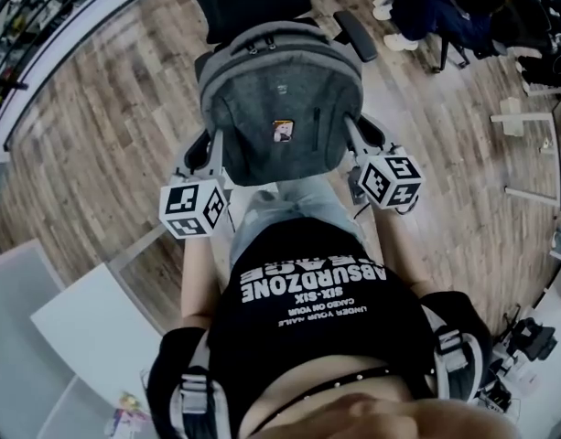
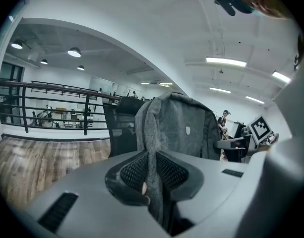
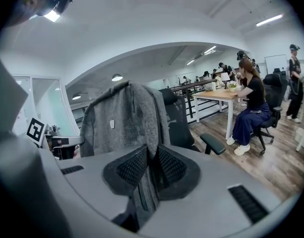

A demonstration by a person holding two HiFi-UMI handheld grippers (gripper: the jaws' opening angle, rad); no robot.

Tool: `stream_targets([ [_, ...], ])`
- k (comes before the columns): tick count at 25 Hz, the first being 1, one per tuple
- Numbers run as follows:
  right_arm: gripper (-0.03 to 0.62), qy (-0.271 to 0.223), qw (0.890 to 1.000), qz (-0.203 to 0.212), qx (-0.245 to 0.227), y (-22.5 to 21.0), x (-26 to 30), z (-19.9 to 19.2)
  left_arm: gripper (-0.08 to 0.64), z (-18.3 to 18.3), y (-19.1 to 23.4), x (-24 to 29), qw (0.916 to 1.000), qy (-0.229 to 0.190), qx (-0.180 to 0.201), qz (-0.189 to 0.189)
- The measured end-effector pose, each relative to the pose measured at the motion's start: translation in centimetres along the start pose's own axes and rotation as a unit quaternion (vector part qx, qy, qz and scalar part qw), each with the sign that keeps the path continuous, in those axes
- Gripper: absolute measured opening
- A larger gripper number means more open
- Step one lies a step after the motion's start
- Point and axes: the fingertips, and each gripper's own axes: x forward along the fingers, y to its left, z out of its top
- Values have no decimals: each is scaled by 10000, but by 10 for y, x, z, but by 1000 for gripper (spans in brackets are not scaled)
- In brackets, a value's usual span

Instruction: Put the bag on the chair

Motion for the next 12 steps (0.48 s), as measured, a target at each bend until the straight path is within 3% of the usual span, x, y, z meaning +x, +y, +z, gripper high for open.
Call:
stream_targets([
  [12,67,59,9995,290,-89,-21,77,45,61,42,32,58,9996,-69,20,263],
])
